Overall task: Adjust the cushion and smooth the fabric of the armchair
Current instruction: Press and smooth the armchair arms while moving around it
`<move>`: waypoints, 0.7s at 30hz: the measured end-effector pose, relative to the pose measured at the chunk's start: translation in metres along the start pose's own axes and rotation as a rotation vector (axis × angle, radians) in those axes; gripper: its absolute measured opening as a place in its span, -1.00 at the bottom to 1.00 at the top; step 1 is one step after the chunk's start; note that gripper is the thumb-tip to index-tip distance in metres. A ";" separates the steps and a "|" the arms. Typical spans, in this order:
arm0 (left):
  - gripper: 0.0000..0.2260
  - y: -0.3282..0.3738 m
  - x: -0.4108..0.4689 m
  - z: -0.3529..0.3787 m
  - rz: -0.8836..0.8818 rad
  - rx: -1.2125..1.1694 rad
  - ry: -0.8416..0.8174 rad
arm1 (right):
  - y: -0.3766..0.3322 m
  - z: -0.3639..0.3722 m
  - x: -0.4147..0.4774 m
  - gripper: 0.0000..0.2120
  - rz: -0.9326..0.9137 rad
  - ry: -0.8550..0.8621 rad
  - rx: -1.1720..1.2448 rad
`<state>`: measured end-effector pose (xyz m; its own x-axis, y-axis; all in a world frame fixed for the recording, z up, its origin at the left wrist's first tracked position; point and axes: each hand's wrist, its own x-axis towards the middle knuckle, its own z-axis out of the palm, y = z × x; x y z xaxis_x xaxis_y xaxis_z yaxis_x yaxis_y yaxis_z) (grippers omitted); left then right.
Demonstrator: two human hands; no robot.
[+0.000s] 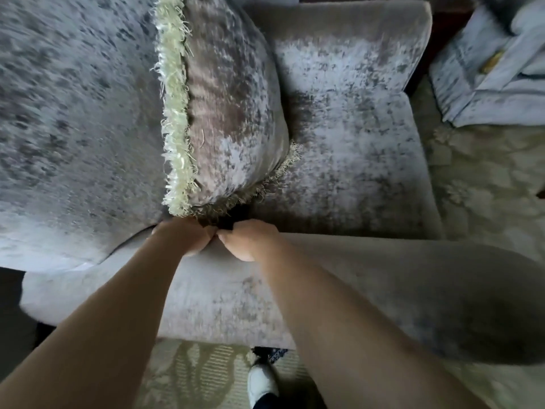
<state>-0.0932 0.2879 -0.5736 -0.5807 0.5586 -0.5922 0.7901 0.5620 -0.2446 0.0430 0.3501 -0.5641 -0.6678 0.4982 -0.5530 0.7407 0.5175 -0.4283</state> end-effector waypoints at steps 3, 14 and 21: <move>-0.36 0.038 -0.013 -0.003 -0.060 -0.035 -0.028 | 0.044 -0.010 -0.017 -0.41 0.056 0.017 -0.014; -0.45 0.278 -0.057 -0.029 0.414 -0.237 -0.207 | 0.241 -0.062 -0.086 -0.41 0.543 0.034 -0.033; -0.42 0.288 -0.055 -0.025 0.381 -0.163 -0.249 | 0.251 -0.062 -0.094 -0.39 0.546 0.049 -0.014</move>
<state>0.1611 0.4343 -0.5922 -0.1755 0.5911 -0.7872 0.8849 0.4451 0.1370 0.2873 0.4767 -0.5754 -0.1891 0.7287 -0.6582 0.9799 0.1836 -0.0782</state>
